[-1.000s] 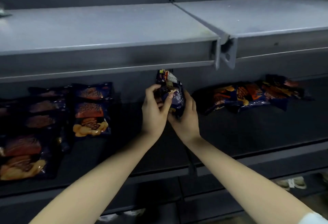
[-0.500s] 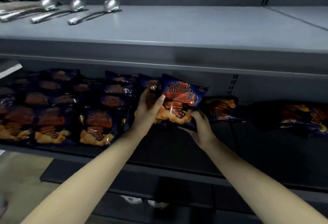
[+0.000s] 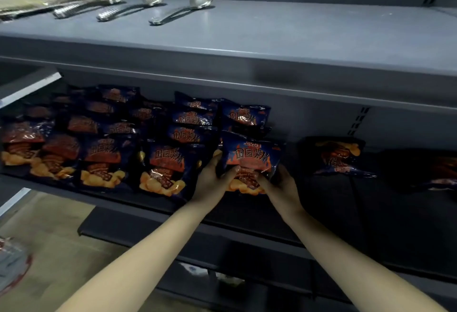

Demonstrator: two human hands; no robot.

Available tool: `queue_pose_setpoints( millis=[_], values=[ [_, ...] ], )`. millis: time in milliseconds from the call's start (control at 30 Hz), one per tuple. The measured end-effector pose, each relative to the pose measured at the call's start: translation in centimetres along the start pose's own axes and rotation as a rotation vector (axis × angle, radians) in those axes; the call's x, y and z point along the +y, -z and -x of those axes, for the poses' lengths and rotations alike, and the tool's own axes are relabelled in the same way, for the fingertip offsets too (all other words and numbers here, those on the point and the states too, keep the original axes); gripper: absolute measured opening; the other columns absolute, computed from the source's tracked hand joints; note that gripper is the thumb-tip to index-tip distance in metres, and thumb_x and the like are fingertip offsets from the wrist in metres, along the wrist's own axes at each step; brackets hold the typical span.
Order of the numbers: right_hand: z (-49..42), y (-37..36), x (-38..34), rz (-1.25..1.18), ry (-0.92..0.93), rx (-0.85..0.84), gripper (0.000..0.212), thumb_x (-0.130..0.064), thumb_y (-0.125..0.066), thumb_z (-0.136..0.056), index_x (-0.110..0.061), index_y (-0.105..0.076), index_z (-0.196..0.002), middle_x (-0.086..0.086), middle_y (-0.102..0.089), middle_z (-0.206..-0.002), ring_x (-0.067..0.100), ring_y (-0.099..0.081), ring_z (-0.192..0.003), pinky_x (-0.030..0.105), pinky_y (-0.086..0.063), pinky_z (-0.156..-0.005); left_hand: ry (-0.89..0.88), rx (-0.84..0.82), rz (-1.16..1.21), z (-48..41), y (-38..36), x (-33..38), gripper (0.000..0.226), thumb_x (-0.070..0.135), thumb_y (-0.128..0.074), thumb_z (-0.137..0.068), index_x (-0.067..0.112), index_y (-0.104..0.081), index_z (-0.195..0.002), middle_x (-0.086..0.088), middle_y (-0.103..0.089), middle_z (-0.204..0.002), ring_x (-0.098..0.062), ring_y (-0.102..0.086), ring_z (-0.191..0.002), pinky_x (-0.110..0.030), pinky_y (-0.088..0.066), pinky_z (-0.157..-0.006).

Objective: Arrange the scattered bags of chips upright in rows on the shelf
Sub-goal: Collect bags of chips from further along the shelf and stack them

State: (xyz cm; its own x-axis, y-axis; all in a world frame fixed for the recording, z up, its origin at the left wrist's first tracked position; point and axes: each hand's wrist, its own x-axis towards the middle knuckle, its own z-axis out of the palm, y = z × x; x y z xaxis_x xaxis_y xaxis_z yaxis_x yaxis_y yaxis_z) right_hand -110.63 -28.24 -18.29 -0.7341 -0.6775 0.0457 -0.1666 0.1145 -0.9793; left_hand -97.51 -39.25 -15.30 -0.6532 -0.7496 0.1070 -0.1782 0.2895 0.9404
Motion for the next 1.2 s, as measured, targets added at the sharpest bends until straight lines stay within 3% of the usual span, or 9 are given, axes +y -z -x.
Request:
queue_pose_setpoints(
  millis=[133, 200, 300, 367, 500, 600, 900, 1067, 1200],
  values=[
    [0.1, -1.0, 0.6, 0.138, 0.085, 0.056, 0.031, -0.027, -0.073, -0.079, -0.032, -0.055, -0.104, -0.027, -0.058, -0.092, -0.02, -0.055, -0.083, -0.002, -0.038, -0.07, -0.081, 0.117, -0.217, 0.6, -0.8, -0.7, 0.074, 0.018, -0.062, -0.089, 0.015, -0.019, -0.148, 0.004, -0.041, -0.14, 0.003, -0.033, -0.12, 0.007, -0.022, -0.088],
    [-0.1, -1.5, 0.9, 0.191, 0.134, 0.076, 0.031, -0.026, -0.073, -0.081, -0.024, -0.058, -0.108, -0.024, -0.057, -0.093, -0.018, -0.055, -0.084, -0.005, -0.034, -0.069, -0.154, 0.096, -0.332, 0.9, -0.9, -1.0, 0.085, 0.017, -0.063, -0.088, 0.019, -0.004, -0.15, -0.005, -0.023, -0.152, 0.004, -0.02, -0.127, 0.005, -0.015, -0.095],
    [-0.3, -2.1, 0.8, 0.26, 0.142, 0.067, 0.037, -0.028, -0.07, -0.083, -0.014, -0.055, -0.114, -0.011, -0.06, -0.099, 0.007, -0.06, -0.095, -0.004, -0.034, -0.068, -0.264, 0.064, -0.538, 1.2, -0.8, -1.5, 0.089, 0.021, -0.063, -0.088, 0.02, 0.004, -0.147, -0.012, -0.006, -0.156, -0.02, -0.011, -0.143, -0.027, -0.022, -0.114],
    [-0.3, -2.4, 0.6, 0.224, 0.144, 0.037, 0.053, -0.025, -0.069, -0.084, -0.014, -0.044, -0.129, -0.009, -0.06, -0.112, 0.01, -0.059, -0.105, 0.0, -0.039, -0.078, -0.321, 0.048, -0.649, 1.2, -0.5, -1.8, 0.084, 0.02, -0.062, -0.089, 0.015, -0.003, -0.149, -0.014, -0.002, -0.157, -0.03, -0.01, -0.143, -0.041, -0.025, -0.113],
    [-0.3, -3.4, 0.5, 0.252, 0.135, 0.014, 0.078, -0.026, -0.067, -0.085, -0.012, -0.022, -0.147, 0.003, -0.05, -0.137, 0.021, -0.047, -0.125, 0.037, -0.04, -0.105, -0.404, -0.004, -0.84, 0.5, -0.2, -2.5, 0.076, 0.026, -0.057, -0.089, 0.01, -0.012, -0.149, -0.018, -0.006, -0.156, -0.042, -0.016, -0.14, -0.049, -0.025, -0.109],
    [0.1, -4.3, 0.5, 0.344, 0.155, 0.095, 0.09, -0.034, -0.067, -0.084, -0.014, -0.011, -0.15, 0.006, -0.036, -0.141, 0.016, -0.034, -0.13, 0.025, -0.03, -0.106, -0.409, -0.029, -0.976, 0.1, -0.1, -3.2, 0.074, 0.043, -0.042, -0.091, 0.011, -0.01, -0.149, -0.018, -0.006, -0.156, -0.04, -0.01, -0.142, -0.051, -0.017, -0.11],
    [0.0, -5.2, 1.0, 0.442, 0.243, 0.119, 0.081, -0.039, -0.051, -0.093, -0.031, 0.013, -0.143, -0.008, 0.004, -0.155, 0.003, 0.003, -0.142, 0.04, -0.016, -0.119, -0.396, -0.098, -1.02, -1.2, 0.0, -4.7, 0.069, 0.052, -0.016, -0.094, 0.014, 0.006, -0.148, -0.013, 0.01, -0.157, -0.033, 0.011, -0.143, -0.047, 0.0, -0.116],
    [-0.3, -5.3, 1.2, 0.491, 0.232, 0.098, 0.079, -0.043, -0.045, -0.094, -0.029, 0.017, -0.141, -0.014, 0.011, -0.151, -0.001, 0.009, -0.141, 0.041, -0.014, -0.119, -0.401, -0.077, -0.955, -1.1, -0.4, -5.1, 0.068, 0.049, -0.021, -0.095, 0.012, -0.003, -0.149, -0.015, 0.002, -0.156, -0.035, 0.003, -0.144, -0.053, -0.014, -0.115],
    [-0.3, -5.3, 1.4, 0.513, 0.215, 0.087, 0.078, -0.048, -0.042, -0.093, -0.034, 0.019, -0.141, -0.018, 0.013, -0.151, -0.009, 0.015, -0.138, 0.04, -0.01, -0.12, -0.421, -0.036, -0.961, -1.2, -0.5, -5.4, 0.068, 0.047, -0.028, -0.096, 0.012, -0.005, -0.149, -0.013, 0.003, -0.157, -0.034, 0.002, -0.144, -0.048, -0.006, -0.115]
  ],
)
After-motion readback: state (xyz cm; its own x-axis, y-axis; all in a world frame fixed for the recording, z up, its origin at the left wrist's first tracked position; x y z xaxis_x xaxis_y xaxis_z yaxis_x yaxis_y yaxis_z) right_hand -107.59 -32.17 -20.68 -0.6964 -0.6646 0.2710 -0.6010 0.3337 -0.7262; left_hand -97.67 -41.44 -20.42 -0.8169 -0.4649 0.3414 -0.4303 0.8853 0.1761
